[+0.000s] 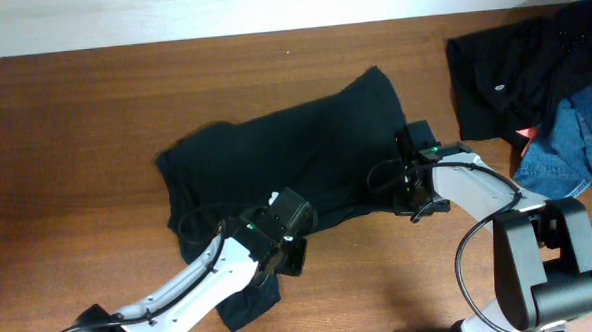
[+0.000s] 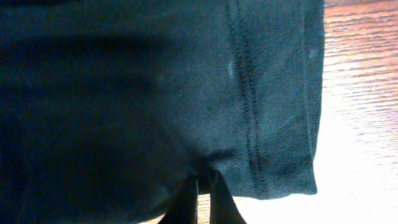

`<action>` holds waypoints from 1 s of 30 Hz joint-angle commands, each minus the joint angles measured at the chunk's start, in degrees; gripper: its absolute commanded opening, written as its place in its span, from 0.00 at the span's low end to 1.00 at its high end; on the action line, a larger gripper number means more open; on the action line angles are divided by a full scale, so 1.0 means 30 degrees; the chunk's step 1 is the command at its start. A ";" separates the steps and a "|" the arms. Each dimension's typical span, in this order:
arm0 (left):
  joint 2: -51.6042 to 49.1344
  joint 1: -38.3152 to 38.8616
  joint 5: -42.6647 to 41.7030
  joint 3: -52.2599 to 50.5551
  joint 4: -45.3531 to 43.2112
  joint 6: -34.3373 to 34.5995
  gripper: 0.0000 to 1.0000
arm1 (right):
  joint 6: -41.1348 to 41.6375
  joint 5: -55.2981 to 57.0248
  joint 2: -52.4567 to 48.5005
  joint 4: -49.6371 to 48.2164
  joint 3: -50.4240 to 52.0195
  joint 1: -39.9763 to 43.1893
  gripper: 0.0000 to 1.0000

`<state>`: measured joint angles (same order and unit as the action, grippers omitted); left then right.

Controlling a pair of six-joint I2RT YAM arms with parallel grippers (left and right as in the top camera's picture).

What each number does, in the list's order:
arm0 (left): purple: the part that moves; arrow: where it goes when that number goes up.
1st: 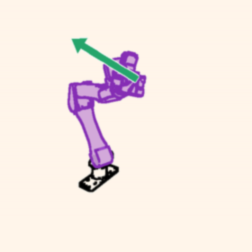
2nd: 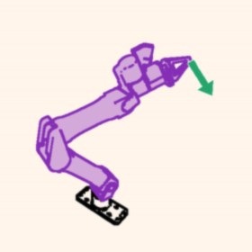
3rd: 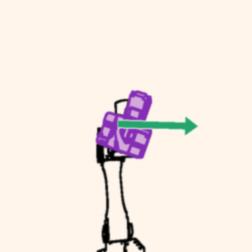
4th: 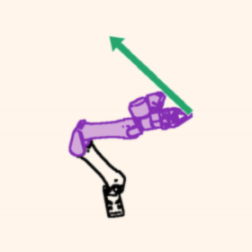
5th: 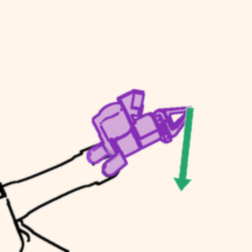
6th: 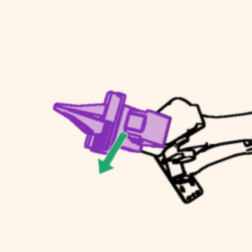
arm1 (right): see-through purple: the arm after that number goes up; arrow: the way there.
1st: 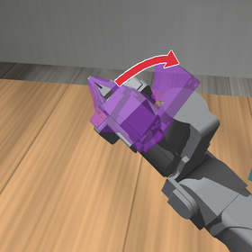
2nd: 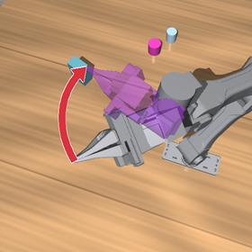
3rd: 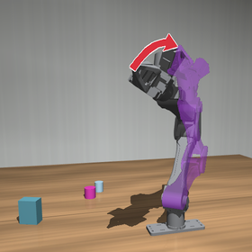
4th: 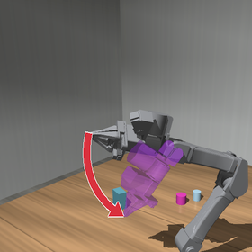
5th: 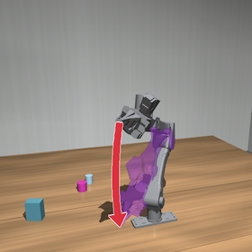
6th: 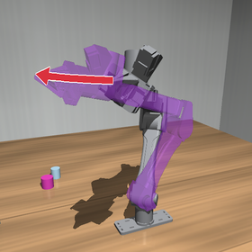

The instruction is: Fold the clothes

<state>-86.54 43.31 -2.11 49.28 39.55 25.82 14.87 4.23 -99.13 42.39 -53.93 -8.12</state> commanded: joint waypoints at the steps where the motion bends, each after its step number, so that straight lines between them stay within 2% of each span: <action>1: -0.0117 -0.0080 -0.0022 -0.0168 -0.0029 0.0168 0.40 | -0.0372 -0.0546 -0.0051 0.0386 0.0364 -0.0036 0.04; 14: -0.0117 -0.0080 -0.0022 -0.0168 0.0131 0.0168 0.40 | -0.0080 0.0663 -0.0073 0.2317 0.0138 -0.0029 0.04; 22: -0.0117 -0.0080 -0.0007 -0.0168 0.0102 0.0160 0.40 | -0.0313 0.0678 0.1115 0.3643 -0.2244 -0.0036 0.04; 26: -0.0117 -0.0080 -0.0007 -0.0168 0.0095 0.0160 0.40 | -0.0306 0.0714 0.1676 0.3228 -0.2419 -0.0036 0.04; 28: -0.0117 -0.0080 0.0000 -0.0168 0.0080 0.0160 0.37 | -0.0306 0.0845 0.1625 0.2812 -0.2302 -0.0036 0.04; 30: -0.0117 -0.0080 0.0007 -0.0168 0.0015 0.0160 0.26 | -0.0364 0.0903 0.1617 0.1902 -0.1821 -0.0036 0.04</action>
<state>-86.54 43.31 -2.11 49.28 39.75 26.06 14.31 5.39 -94.76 49.74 -60.49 -8.12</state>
